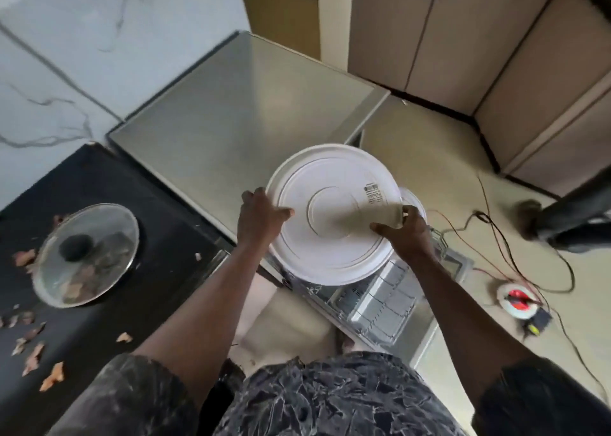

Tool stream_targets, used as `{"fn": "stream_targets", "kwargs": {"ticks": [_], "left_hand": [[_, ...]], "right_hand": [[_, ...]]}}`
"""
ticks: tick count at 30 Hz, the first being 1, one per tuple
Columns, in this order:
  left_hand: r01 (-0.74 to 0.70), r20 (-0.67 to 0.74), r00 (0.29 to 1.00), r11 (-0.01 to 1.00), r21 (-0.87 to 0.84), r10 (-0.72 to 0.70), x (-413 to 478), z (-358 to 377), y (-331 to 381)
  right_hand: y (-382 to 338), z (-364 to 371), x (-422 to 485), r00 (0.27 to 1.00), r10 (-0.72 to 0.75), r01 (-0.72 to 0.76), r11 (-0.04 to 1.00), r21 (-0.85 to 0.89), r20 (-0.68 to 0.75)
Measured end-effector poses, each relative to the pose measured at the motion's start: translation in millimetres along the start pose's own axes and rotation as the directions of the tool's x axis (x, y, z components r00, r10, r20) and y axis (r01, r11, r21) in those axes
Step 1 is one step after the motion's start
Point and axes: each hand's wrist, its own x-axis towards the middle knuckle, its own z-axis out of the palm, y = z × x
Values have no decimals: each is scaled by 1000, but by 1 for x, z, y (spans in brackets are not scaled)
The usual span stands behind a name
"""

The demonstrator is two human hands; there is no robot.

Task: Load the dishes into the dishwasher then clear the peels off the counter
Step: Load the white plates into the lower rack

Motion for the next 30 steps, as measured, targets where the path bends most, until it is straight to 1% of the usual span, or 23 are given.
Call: {"fn": "stream_targets", "kwargs": {"ticks": [3, 6, 10, 13, 16, 20, 23, 25, 30], "left_hand": [[-105, 28, 994, 994, 38, 104, -2, 42, 39], [-192, 57, 980, 979, 65, 189, -2, 91, 63], [-241, 125, 965, 968, 68, 231, 17, 169, 73], [-266, 207, 947, 961, 80, 245, 41, 230, 60], [-280, 275, 929, 956, 83, 248, 75, 284, 45], [-282, 328, 909, 959, 32, 257, 128, 337, 33], [-325, 248, 919, 945, 42, 306, 177, 370, 26], [-319, 195, 931, 948, 19, 309, 200, 387, 25], [-379, 107, 919, 925, -16, 379, 238, 420, 21]], "right_hand": [[40, -20, -5, 988, 106, -100, 993, 57, -114], [75, -33, -8, 956, 205, -186, 977, 106, -212], [131, -25, 8, 888, 336, -307, 942, 138, -315], [177, 1, 22, 834, 442, -407, 897, 171, -330], [217, 35, 44, 804, 493, -454, 870, 191, -333], [252, 76, 87, 800, 484, -438, 875, 206, -353], [266, 99, 129, 800, 453, -386, 890, 242, -393], [273, 109, 156, 803, 439, -347, 894, 284, -402], [289, 126, 206, 788, 376, -279, 924, 262, -487]]}}
